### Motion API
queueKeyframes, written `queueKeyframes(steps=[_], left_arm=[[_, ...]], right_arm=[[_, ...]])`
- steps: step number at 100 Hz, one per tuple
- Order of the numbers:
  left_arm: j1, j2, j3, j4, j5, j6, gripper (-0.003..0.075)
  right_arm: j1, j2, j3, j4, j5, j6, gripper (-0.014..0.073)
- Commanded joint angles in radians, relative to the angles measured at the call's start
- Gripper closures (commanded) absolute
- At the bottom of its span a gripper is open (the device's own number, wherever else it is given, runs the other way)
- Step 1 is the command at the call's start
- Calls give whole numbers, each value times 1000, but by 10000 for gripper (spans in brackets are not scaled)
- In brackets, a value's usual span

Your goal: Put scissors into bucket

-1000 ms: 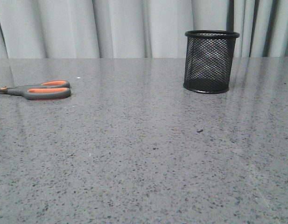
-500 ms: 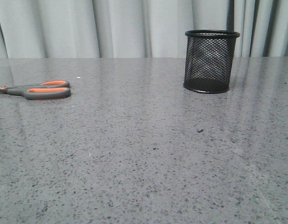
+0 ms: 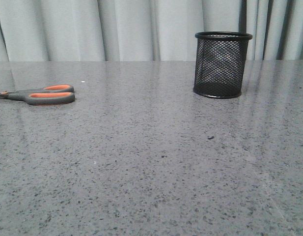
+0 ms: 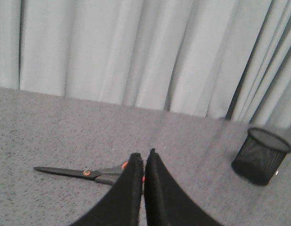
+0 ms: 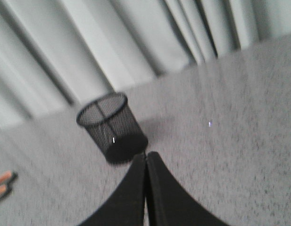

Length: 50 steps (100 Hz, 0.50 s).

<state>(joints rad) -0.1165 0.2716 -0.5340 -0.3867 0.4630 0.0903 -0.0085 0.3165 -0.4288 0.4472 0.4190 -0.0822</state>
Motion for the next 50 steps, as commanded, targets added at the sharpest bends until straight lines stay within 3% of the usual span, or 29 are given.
queueKeyframes(steps=[1, 13, 37, 44, 50], left_arm=[[1, 119, -143, 93, 87, -2, 741], [1, 242, -262, 137, 214, -2, 741], [1, 368, -340, 124, 313, 57, 737], [1, 388, -346, 112, 330, 87, 689], [1, 402, -351, 109, 336, 89, 600]], right_arm=[[-8, 115, -122, -31, 75, -3, 643], [-8, 226, -217, -31, 167, -3, 643], [-8, 294, -267, -31, 205, -51, 641], [-5, 294, -267, -31, 212, -75, 641], [-5, 294, -267, -31, 223, -79, 634]])
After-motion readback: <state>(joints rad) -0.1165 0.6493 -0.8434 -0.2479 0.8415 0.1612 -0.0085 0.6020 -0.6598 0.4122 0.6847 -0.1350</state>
